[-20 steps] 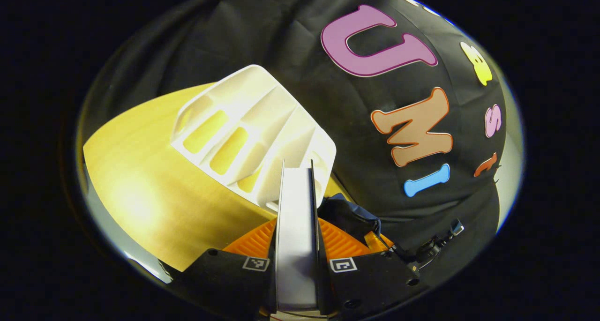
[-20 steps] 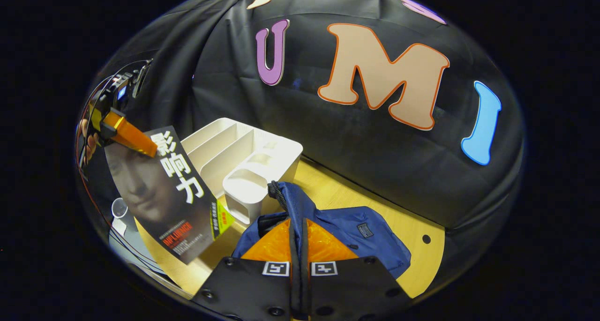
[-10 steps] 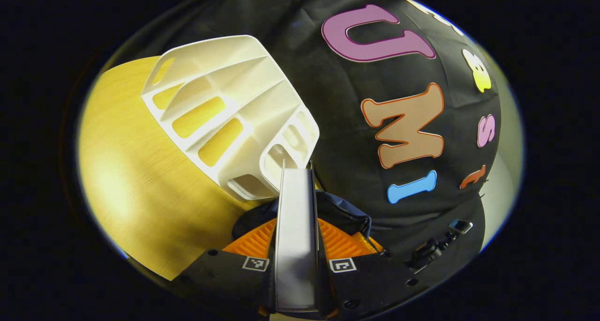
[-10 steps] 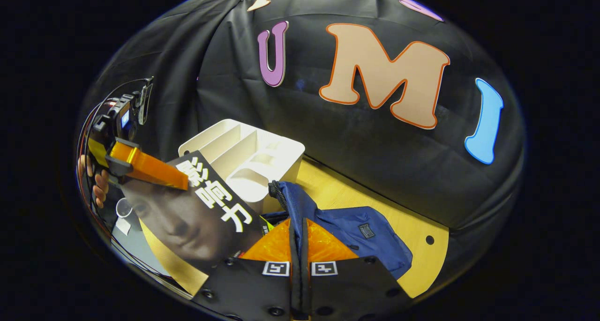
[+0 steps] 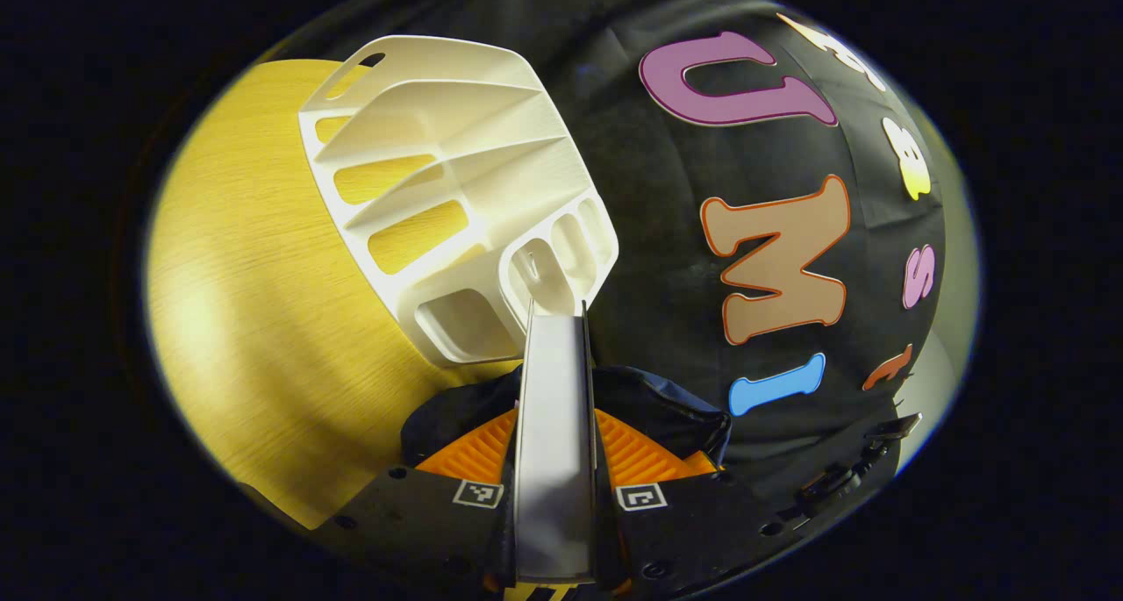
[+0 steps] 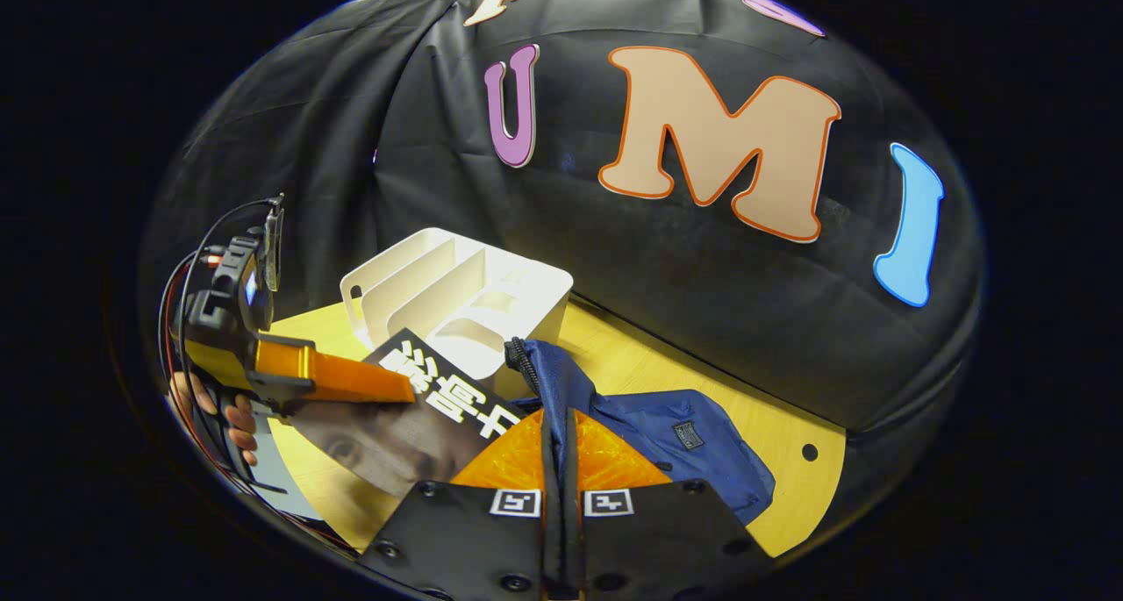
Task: Open the schoolbag, grab two books from the bookshelf and put them into the schoolbag.
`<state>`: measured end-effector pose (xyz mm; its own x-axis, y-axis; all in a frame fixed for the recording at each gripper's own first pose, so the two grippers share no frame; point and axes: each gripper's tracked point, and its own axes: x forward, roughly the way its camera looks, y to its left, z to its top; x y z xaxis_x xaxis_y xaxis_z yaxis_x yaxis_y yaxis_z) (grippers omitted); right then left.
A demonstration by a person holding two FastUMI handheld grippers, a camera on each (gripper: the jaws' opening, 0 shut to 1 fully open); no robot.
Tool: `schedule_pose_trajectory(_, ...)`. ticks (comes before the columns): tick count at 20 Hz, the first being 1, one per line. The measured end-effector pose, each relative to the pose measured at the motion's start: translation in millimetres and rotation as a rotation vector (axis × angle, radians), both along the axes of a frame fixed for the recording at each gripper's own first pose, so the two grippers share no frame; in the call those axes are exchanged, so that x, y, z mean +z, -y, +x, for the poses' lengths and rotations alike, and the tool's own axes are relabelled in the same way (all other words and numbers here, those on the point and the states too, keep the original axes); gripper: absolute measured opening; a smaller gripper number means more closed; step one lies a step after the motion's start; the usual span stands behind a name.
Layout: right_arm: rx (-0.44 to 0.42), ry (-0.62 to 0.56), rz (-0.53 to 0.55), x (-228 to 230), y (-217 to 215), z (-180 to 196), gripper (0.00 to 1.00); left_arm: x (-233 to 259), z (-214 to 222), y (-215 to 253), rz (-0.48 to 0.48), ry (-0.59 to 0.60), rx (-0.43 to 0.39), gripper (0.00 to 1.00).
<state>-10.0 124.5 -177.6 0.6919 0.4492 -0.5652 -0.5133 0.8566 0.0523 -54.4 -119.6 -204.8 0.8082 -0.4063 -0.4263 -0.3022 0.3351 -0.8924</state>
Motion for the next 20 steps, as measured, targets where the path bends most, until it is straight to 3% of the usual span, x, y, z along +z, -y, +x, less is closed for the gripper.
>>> schedule_pose_trajectory(6, 0.024, -0.004, -0.002, -1.7, -5.8, -3.1, 0.04, -9.9, 6.0, 22.0, 0.010, 0.042, 0.043, 0.33)
schedule_pose_trajectory(20, 0.089, 0.001, -0.019, 1.5, -10.4, -14.8, 0.03, -47.4, 9.6, 124.8, -0.067, 0.009, -0.118, 0.39)
